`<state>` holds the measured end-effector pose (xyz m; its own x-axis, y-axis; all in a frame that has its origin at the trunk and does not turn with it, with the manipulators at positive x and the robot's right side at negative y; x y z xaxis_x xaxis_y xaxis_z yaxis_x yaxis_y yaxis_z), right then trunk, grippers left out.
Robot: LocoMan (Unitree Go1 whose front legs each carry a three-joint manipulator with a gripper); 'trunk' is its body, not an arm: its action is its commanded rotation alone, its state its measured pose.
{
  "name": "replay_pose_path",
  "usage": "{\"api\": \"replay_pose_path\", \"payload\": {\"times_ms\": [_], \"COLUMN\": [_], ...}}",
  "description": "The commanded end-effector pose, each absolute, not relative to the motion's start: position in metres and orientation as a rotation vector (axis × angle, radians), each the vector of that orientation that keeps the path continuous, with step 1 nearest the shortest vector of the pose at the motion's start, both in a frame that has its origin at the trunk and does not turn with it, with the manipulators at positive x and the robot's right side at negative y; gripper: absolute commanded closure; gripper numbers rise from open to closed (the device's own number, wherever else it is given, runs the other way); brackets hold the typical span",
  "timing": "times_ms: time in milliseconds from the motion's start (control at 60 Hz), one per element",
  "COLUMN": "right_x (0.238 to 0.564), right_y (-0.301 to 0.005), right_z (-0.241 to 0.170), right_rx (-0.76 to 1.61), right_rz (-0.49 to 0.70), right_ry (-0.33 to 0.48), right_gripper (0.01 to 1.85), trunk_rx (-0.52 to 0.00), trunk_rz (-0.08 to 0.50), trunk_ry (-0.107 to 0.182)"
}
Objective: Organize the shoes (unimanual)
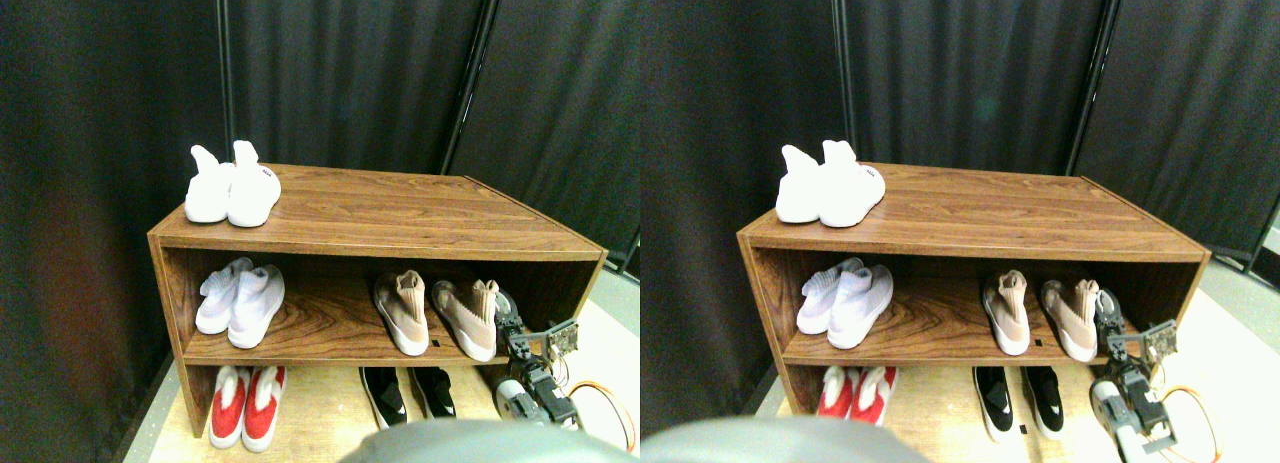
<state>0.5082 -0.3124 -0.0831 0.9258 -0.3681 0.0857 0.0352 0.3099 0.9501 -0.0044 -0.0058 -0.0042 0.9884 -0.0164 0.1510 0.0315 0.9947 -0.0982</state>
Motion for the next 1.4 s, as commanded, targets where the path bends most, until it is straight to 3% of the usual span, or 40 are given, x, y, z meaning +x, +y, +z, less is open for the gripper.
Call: {"api": "replay_pose_path", "payload": {"times_ms": [17, 517, 833, 1400], "right_x": [0.513, 0.523, 0.528, 0.519], "right_y": [-0.307, -0.266, -0.261, -0.251], "right_z": [-0.084, -0.092, -0.092, -0.088], "right_rx": [1.253, 1.292, 1.281, 1.320], "right_rz": [-0.245, -0.221, -0.184, -0.199], "right_ry": [-0.316, -0.267, -0.218, -0.225], "right_gripper": [1.80, 1.80, 1.80, 1.80], "trunk_rx": [-0.128, -0.140, -0.141, -0.136], "trunk_rz": [-0.008, 0.012, 0.012, -0.001], "trunk_ry": [-0.124, -0.111, -0.108, -0.105]}}
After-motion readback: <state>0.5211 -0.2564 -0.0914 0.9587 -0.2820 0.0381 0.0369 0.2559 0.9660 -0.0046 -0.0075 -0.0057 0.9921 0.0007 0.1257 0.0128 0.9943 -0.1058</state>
